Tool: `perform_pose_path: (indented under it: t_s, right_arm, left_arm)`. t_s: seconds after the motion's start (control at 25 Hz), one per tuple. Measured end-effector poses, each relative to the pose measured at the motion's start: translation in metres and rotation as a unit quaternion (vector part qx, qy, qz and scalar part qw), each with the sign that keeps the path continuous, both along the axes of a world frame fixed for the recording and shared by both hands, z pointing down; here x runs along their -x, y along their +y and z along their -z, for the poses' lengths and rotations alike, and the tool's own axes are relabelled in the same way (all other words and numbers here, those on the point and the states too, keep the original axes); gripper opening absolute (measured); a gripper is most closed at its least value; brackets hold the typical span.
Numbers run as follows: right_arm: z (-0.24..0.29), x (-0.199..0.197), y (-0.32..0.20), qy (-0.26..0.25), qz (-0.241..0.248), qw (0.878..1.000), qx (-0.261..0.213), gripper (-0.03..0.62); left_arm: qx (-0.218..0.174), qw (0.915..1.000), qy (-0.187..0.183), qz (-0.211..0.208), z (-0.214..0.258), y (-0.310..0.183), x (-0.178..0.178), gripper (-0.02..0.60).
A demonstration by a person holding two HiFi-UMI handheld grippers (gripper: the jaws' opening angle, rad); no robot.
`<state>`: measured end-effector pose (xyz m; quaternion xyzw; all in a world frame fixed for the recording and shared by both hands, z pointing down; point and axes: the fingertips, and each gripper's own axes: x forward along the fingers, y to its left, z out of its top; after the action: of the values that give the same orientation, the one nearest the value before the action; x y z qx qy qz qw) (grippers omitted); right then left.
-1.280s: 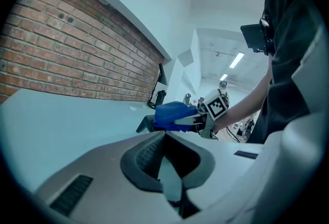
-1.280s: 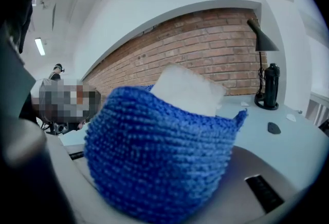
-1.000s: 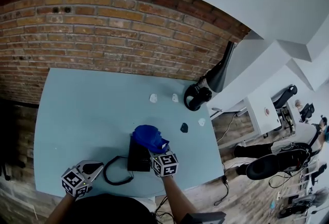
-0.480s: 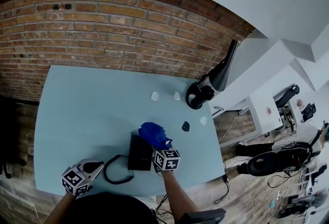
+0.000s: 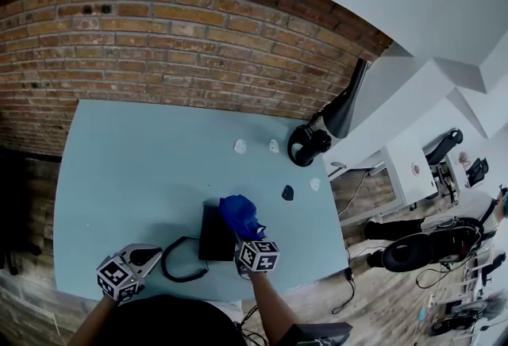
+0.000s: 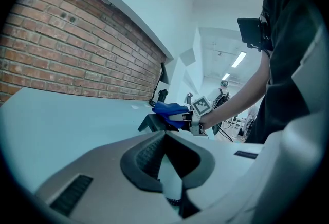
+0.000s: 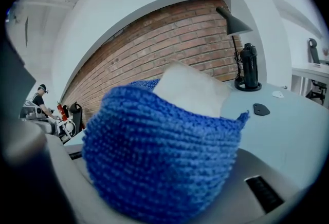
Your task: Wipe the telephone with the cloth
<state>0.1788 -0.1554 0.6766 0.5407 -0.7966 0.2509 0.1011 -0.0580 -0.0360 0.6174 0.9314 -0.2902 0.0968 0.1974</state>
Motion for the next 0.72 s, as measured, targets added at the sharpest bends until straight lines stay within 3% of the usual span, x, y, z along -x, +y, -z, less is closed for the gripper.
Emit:
perform_pose_path:
  t_s: [0.72]
  right_arm:
    - [-0.025, 0.001, 0.046, -0.016, 0.007, 1.0, 0.026, 0.14]
  left_arm:
    - [-0.006, 0.9999, -0.002, -0.014, -0.002, 0.006, -0.006, 0.021]
